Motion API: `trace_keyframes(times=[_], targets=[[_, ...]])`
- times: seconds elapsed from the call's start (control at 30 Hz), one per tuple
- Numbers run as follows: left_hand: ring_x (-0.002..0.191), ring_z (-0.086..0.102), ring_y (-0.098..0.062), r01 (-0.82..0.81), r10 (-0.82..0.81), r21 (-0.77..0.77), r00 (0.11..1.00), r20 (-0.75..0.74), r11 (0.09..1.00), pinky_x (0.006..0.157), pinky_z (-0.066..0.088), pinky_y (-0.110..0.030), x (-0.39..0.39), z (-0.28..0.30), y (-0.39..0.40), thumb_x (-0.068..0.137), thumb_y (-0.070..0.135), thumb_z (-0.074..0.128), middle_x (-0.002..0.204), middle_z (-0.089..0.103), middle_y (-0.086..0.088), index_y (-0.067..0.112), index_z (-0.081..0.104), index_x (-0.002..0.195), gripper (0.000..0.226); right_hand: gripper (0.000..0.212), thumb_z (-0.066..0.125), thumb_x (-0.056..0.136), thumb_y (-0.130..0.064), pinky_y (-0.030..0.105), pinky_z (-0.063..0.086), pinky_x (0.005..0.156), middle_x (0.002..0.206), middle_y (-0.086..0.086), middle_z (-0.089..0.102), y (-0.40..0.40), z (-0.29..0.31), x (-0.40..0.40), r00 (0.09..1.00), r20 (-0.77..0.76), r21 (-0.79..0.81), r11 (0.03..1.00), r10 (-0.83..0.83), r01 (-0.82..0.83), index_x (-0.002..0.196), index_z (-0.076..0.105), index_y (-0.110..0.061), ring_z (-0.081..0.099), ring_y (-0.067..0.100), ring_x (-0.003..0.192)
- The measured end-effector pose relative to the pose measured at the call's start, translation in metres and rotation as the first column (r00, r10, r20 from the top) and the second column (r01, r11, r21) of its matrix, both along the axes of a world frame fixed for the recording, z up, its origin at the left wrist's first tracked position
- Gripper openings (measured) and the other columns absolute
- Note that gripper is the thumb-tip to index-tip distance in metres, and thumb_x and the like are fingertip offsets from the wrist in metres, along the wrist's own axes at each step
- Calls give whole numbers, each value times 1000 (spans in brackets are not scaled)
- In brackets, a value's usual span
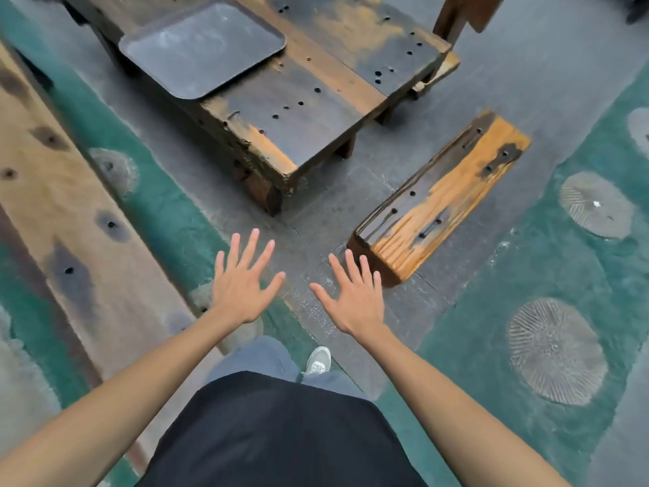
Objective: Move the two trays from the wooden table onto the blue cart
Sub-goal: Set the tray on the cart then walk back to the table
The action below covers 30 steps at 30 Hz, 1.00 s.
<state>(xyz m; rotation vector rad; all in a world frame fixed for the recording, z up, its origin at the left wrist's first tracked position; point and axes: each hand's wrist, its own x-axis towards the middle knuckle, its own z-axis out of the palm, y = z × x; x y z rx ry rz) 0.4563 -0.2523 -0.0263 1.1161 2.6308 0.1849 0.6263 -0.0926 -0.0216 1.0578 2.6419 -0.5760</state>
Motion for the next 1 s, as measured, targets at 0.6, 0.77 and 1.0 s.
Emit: trace_keyframes(times=[0.6, 0.77, 1.0], targets=[[154, -13, -26, -406, 407, -37, 912, 54, 913, 123, 2, -56, -256, -15, -5, 90, 76, 14, 169, -7, 6, 39, 16, 159, 78, 73, 22, 98, -75, 48, 2, 127, 173, -5, 5, 62, -7, -325, 948, -5, -83, 945, 317, -316, 162, 8, -42, -5, 25, 158], [154, -14, -26, -424, 427, -54, 901, 76, 904, 123, 3, -56, -325, -10, 0, 90, 75, 13, 167, -12, 6, 39, 12, 159, 77, 73, 23, 99, -72, 47, 0, 127, 173, -3, 5, 64, 3, -409, 954, -48, -93, 949, 297, -300, 163, 8, -40, -7, 25, 158], [154, -15, -25, -459, 460, -27, 882, 102, 888, 123, 2, -53, -401, -5, 12, 89, 77, 12, 167, -15, 8, 41, 9, 159, 79, 70, 25, 102, -67, 49, 6, 127, 173, -2, 4, 86, 7, -479, 955, -63, -119, 948, 291, -296, 163, 10, -36, -5, 27, 158]])
